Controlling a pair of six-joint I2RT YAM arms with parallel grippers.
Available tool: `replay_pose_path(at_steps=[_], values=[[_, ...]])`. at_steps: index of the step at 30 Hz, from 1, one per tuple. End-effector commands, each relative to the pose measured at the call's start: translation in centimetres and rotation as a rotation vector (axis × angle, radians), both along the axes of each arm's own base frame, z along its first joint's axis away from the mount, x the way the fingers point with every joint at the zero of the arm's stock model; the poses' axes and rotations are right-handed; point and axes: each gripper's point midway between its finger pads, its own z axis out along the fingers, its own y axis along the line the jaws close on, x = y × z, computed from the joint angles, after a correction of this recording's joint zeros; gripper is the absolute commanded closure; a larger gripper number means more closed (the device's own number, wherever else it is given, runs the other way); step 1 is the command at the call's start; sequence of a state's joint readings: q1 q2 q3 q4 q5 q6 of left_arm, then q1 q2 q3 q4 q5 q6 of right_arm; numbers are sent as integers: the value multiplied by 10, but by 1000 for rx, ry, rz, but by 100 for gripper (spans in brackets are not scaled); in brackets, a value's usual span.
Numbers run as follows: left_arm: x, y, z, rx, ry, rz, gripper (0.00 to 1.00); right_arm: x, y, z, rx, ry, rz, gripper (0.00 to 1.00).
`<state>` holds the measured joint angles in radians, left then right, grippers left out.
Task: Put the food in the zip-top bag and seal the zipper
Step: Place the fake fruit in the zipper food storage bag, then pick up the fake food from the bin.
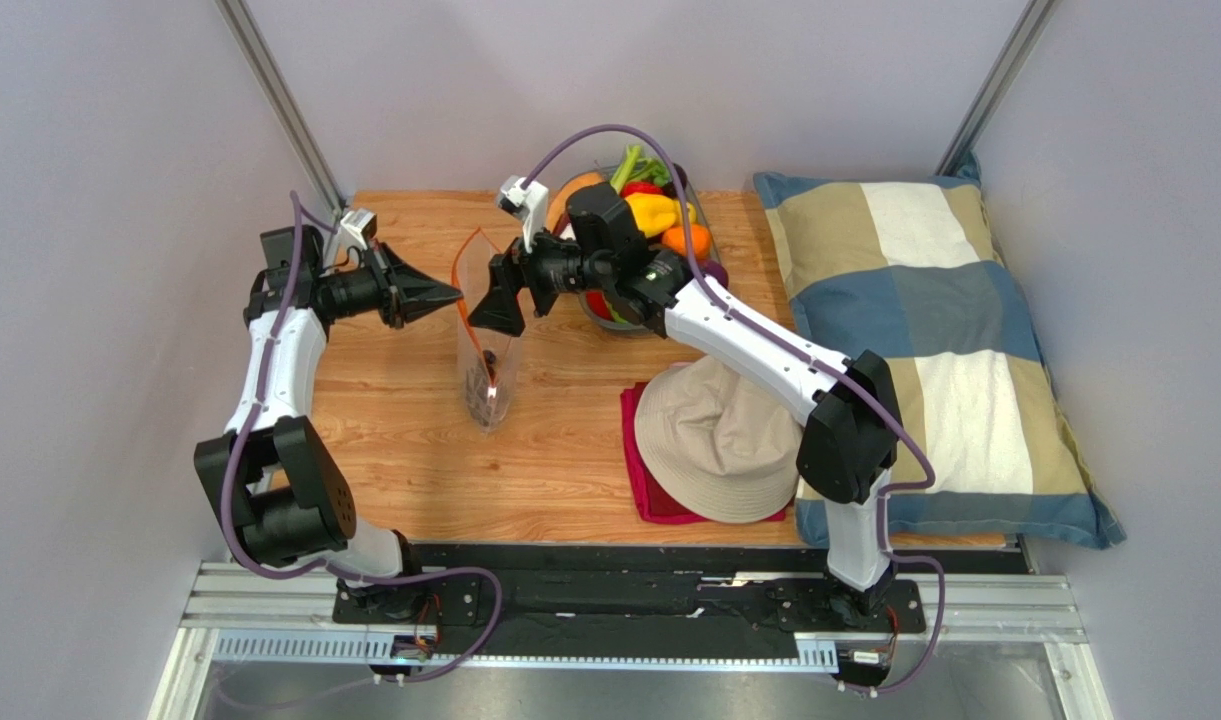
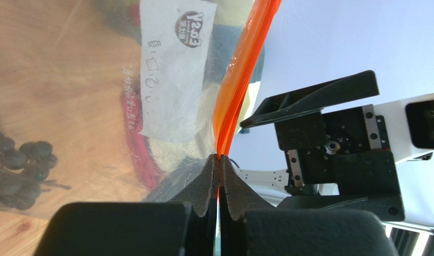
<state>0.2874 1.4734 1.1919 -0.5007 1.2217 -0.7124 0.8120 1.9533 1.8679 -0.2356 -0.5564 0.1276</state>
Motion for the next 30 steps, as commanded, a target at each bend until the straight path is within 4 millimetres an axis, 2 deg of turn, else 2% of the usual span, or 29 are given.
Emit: replay_pose_path(at_steps=[1, 2, 3, 4, 5, 6, 8, 12, 18, 19, 20, 22, 25, 30], values=[[-4, 1, 11, 22, -61, -3, 100, 36, -14, 22, -26, -134, -57, 14], [-3, 2, 11, 25, -60, 2, 100, 45, -21, 15, -71, -166, -68, 16], [-2, 4, 11, 34, -69, 5, 100, 62, -27, 11, -131, -271, -101, 16], [-2, 5, 11, 34, -65, 10, 100, 72, -30, 13, -163, -329, -126, 16], [-1, 7, 10, 37, -65, 17, 100, 81, -32, -2, -220, -357, -140, 15], [-1, 10, 10, 38, -63, 25, 100, 98, -40, -9, -300, -454, -178, 15], [2, 14, 8, 39, -59, 43, 100, 114, -44, -31, -385, -506, -209, 15], [8, 27, 10, 29, -60, 87, 100, 145, -56, -54, -496, -619, -298, 15], [13, 38, 12, 39, -72, 115, 100, 163, -40, -75, -531, -742, -287, 16], [13, 42, 11, 41, -70, 125, 100, 165, -37, -85, -542, -748, -277, 16], [13, 43, 12, 43, -71, 129, 100, 167, -34, -86, -540, -776, -272, 16], [14, 48, 11, 45, -68, 139, 100, 170, -29, -100, -553, -787, -257, 17], [14, 53, 12, 51, -73, 151, 100, 177, -26, -104, -577, -830, -278, 18], [15, 59, 12, 53, -72, 162, 100, 183, -17, -123, -607, -872, -267, 20]])
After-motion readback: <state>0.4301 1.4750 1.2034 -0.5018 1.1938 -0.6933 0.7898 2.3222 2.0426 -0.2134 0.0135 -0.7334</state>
